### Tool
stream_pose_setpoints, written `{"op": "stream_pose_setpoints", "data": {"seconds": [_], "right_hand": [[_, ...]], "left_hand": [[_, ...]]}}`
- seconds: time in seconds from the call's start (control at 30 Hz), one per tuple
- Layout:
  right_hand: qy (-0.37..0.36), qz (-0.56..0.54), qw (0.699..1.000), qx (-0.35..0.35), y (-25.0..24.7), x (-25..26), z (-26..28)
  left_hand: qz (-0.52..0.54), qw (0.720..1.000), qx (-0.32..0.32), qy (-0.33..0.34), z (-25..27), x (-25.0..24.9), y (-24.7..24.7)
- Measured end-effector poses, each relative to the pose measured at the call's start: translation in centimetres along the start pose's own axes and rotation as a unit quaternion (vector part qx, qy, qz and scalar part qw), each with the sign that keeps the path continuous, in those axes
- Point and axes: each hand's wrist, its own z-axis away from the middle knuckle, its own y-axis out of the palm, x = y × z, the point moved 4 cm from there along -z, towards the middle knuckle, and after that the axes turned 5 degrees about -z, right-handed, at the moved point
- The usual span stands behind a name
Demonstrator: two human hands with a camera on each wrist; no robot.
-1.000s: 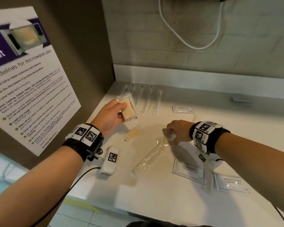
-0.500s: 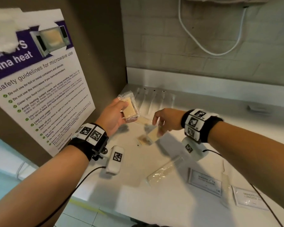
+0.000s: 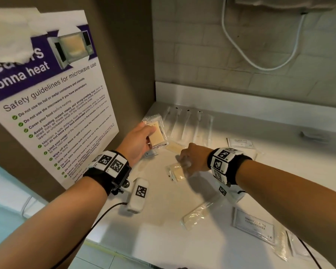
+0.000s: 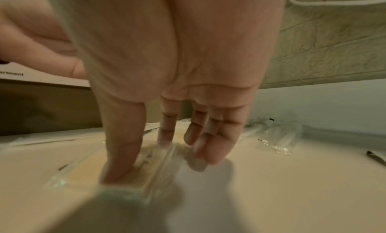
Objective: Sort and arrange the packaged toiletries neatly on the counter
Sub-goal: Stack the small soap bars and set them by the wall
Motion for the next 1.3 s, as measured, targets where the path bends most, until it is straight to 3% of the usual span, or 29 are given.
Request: {"op": "stream_pose_setpoints", "data": {"seconds": [0.33, 0.5, 0.63, 0.8, 1.03, 1.3], "right_hand": [[0.035, -0.164, 0.986, -0.027, -1.7, -0.5, -1.5], [0.034, -0.128, 0.991, 0.034, -0.6, 0.2, -2.2], [0.007, -0.052, 0.998, 0.045, -0.3, 0.9, -0.2], [-0.004, -0.070, 0.992, 0.107, 0.8, 0.6, 2.4], [-0.008, -0.077, 0.997, 0.013, -2.1, 1.0, 2.0], [0.011, -0.004, 0.999, 0.053, 0.5, 2.4, 0.2]], "left_hand": [[0.032, 0.999, 0.013, 0.002, -1.0, 0.1, 0.7], [0.037, 0.999, 0.012, 0.008, -1.3, 0.0, -0.3], [0.033, 0.999, 0.002, 0.014, -1.4, 0.0, -1.3], [0.016, 1.000, 0.007, 0.002, -1.2, 0.5, -1.5], [0.001, 1.000, 0.011, -0.015, -0.6, 1.2, -1.1], [-0.006, 1.000, 0.005, -0.011, -0.3, 1.0, -1.6]]}}
